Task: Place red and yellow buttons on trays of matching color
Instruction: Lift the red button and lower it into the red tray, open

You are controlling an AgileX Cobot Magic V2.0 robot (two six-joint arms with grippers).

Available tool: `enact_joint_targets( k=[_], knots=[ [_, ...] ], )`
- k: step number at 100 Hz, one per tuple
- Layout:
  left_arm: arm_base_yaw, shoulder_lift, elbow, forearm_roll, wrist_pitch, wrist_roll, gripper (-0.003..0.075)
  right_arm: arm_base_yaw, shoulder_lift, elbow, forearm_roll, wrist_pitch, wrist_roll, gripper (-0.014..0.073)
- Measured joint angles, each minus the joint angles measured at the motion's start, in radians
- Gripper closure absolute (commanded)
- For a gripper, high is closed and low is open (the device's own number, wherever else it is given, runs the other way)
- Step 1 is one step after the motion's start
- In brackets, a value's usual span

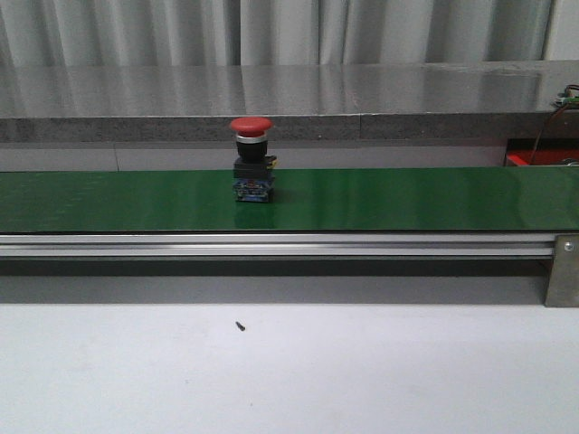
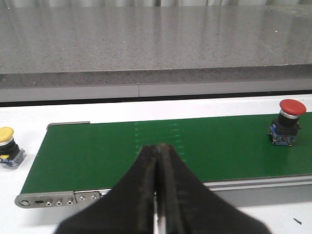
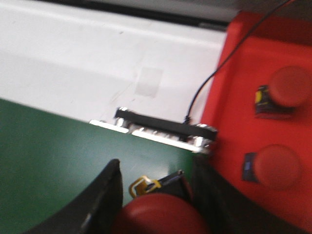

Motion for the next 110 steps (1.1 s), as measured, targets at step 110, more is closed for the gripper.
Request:
enact_joint_targets(
  k=[110],
  knots=[
    [0.0, 0.0, 0.0, 0.0, 0.0, 0.0, 0.074, -0.215, 0.4, -0.166, 0.014, -0.189, 0.004, 0.0384]
  ],
)
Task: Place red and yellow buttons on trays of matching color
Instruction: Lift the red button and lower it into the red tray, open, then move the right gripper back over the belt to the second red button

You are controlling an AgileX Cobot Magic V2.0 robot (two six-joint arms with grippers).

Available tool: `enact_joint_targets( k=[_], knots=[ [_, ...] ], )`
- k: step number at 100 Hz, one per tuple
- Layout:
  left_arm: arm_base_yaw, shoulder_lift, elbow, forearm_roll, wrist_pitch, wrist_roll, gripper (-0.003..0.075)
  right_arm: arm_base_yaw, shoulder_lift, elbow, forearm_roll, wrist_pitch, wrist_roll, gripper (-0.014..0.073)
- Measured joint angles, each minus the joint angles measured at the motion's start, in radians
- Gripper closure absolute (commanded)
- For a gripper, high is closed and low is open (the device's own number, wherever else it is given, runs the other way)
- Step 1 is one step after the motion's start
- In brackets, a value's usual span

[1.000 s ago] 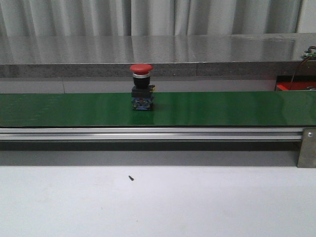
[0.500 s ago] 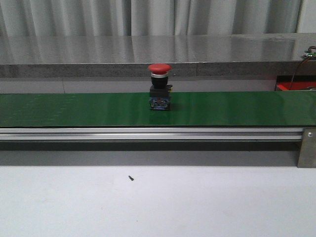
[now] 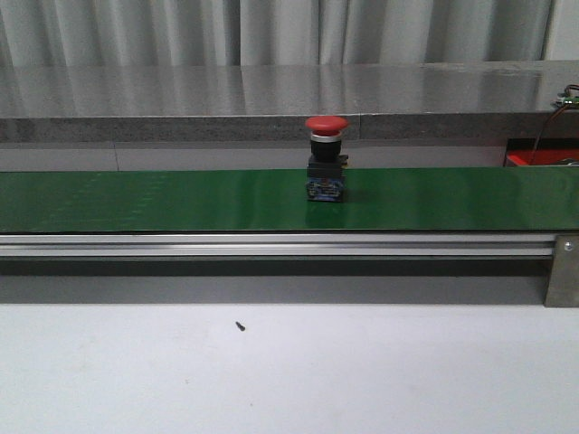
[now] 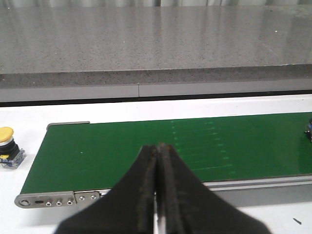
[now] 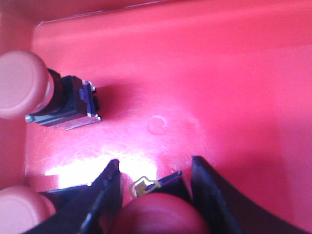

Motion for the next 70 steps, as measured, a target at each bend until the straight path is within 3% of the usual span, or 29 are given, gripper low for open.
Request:
enact_joint_targets(
  k=[10, 37, 70],
  knots=[
    [0.0, 0.0, 0.0, 0.0, 0.0, 0.0, 0.074, 0.0, 0.017, -0.004, 0.0, 0.007, 0.0, 0.0347],
    [0.0, -0.002, 0.0, 0.0, 0.0, 0.0, 0.074, 0.0, 0.019, -0.006, 0.002, 0.018, 0.0, 0.0055],
    [0.0, -0.002, 0.0, 0.0, 0.0, 0.0, 0.074, 0.0, -0.048, -0.081, 0.002, 0.117, 0.002, 0.005]
  ],
)
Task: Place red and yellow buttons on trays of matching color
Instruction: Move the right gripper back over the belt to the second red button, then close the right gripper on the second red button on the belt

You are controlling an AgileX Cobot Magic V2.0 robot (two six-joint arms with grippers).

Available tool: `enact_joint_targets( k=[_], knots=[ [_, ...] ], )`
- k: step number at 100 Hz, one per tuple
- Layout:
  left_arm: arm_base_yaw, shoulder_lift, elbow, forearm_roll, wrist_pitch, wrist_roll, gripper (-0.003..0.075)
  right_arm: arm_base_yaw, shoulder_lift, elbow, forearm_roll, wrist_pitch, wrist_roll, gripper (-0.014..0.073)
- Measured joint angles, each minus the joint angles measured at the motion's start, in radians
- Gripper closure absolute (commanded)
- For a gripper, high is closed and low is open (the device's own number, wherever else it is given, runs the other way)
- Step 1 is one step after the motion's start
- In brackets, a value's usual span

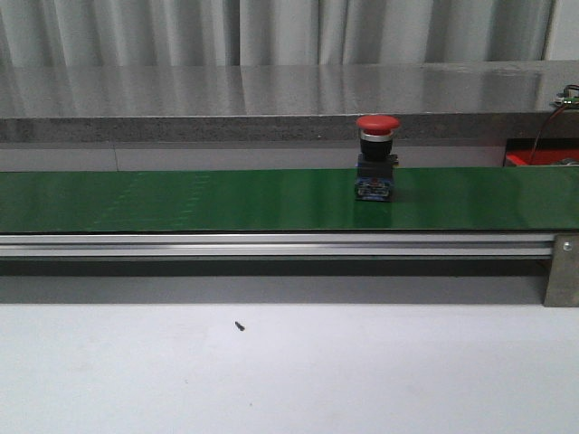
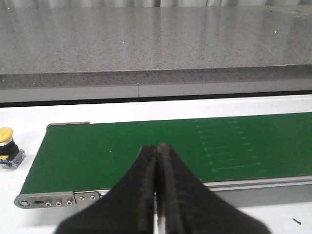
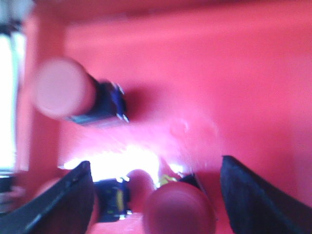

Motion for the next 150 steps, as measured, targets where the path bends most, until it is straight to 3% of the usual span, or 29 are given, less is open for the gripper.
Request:
enact_joint_targets(
  k=[45, 91, 119, 150],
  knots=[
    [0.0, 0.0, 0.0, 0.0, 0.0, 0.0, 0.074, 0.014, -0.316, -0.003, -0.009, 0.176, -0.015, 0.0055],
    [0.0, 0.0, 0.0, 0.0, 0.0, 0.0, 0.074, 0.142, -0.668, 0.439, -0.009, 0.139, -0.13, 0.0055],
    [0.0, 0.0, 0.0, 0.0, 0.0, 0.0, 0.074, 0.295, -0.698, 0.577, -0.006, 0.089, -0.14, 0.0055],
    [0.0, 0.0, 0.0, 0.0, 0.0, 0.0, 0.074, 0.367, -0.662, 0.599, -0.006, -0.016, -0.178, 0.0055]
  ],
)
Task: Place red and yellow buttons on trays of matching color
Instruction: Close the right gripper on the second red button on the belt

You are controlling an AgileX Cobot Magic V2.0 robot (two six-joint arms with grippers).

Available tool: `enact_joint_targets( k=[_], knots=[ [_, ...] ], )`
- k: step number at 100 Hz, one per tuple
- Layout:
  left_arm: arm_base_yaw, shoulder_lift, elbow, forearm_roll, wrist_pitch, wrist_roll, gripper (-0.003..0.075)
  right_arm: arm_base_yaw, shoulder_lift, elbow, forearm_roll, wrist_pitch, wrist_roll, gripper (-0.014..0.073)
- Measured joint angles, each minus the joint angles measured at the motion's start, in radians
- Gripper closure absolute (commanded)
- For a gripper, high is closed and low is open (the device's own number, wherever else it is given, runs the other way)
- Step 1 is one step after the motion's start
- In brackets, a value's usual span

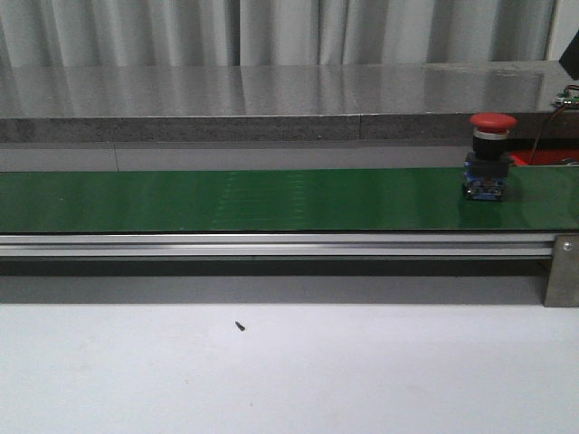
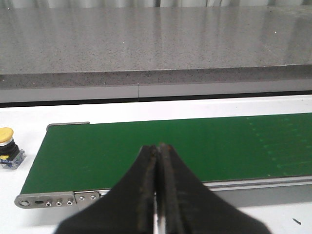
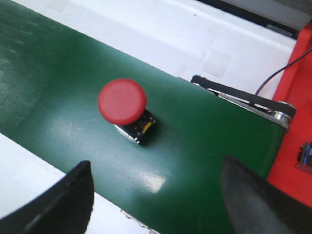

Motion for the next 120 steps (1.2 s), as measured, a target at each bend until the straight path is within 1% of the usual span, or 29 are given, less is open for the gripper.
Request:
enact_joint_targets(
  k=[27, 53, 74, 81, 91, 101, 108, 120],
  knots=[
    [0.0, 0.0, 0.0, 0.0, 0.0, 0.0, 0.074, 0.042, 0.115, 0.0, 0.0, -0.062, -0.035, 0.0055],
    [0.0, 0.0, 0.0, 0.0, 0.0, 0.0, 0.074, 0.042, 0.202, 0.0, 0.0, -0.145, -0.055, 0.0055],
    [0.0, 0.0, 0.0, 0.0, 0.0, 0.0, 0.074, 0.042, 0.247, 0.0, 0.0, -0.154, -0.058, 0.006],
    [0.0, 0.0, 0.0, 0.0, 0.0, 0.0, 0.074, 0.042, 0.254, 0.0, 0.0, -0.156, -0.059, 0.0125],
    [0.0, 0.0, 0.0, 0.0, 0.0, 0.0, 0.074, 0.042, 0.256, 0.0, 0.0, -0.156, -0.061, 0.0295],
    [0.0, 0.0, 0.0, 0.0, 0.0, 0.0, 0.074, 0.042, 0.256, 0.0, 0.0, -0.158, -0.061, 0.0424],
    [0.0, 0.0, 0.0, 0.0, 0.0, 0.0, 0.074, 0.042, 0.256, 0.0, 0.0, -0.158, -0.061, 0.0467],
    [0.0, 0.0, 0.0, 0.0, 0.0, 0.0, 0.074, 0.037, 0.256, -0.002, 0.0, -0.16, -0.061, 0.0472]
  ],
)
